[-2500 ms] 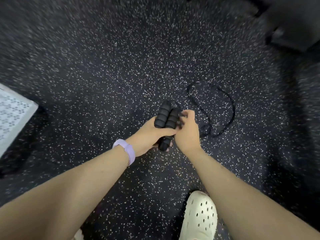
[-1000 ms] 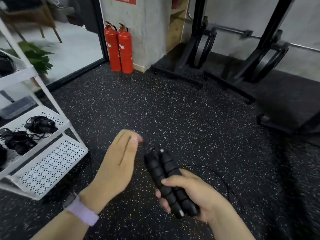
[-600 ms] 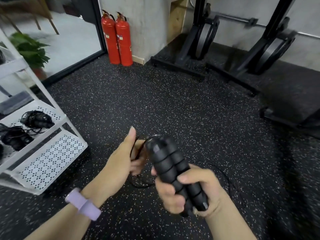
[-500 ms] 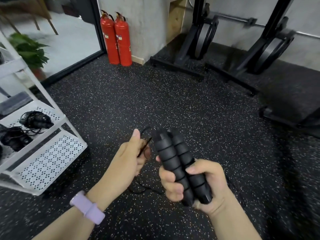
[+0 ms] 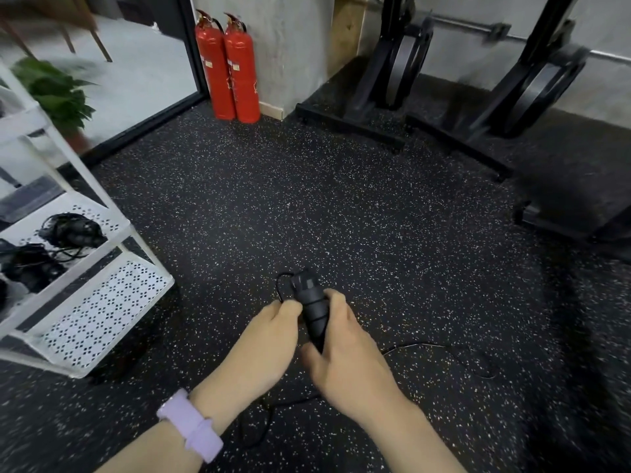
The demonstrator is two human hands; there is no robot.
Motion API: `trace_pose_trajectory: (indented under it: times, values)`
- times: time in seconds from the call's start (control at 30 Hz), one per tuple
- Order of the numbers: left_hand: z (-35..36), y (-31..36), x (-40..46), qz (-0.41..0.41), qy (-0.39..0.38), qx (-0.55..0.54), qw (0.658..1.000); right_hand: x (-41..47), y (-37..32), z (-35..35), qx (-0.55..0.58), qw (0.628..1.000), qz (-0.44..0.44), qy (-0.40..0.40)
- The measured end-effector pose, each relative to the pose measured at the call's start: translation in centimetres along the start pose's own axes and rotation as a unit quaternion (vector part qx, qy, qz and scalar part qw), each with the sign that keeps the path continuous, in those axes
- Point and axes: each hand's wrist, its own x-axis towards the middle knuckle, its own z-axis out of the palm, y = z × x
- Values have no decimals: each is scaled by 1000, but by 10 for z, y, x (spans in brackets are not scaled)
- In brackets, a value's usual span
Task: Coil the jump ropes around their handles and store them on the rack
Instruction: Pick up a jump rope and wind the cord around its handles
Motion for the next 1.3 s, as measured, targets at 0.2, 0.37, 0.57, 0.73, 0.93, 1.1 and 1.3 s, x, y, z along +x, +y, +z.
trace_pose_trajectory:
  times: [0.2,0.37,0.57,0.73,0.93,1.1,1.3]
  values:
    - [-5,7,-6,-51,-41,-59,996,5,-8,15,-155,986,-43,36]
    - [-12,9,4,-28,48,-117,992,0,-17,9,-59,995,-74,36]
    - [-23,14,2,7,11,-177,984,7,-7,-30,517,828,84,-199]
    - [-23,20,-5,99,-13,-142,985,9,-8,-29,646,691,105,-307]
    - [-19,20,-3,134,4,-63,989,9,-10,-24,473,863,32,-175]
    - [-18,9,2,108,29,96,989,6,-2,-21,238,969,28,-58]
    - [-13,15,3,-14,2,17,1000,2,-12,-3,-96,994,-33,36]
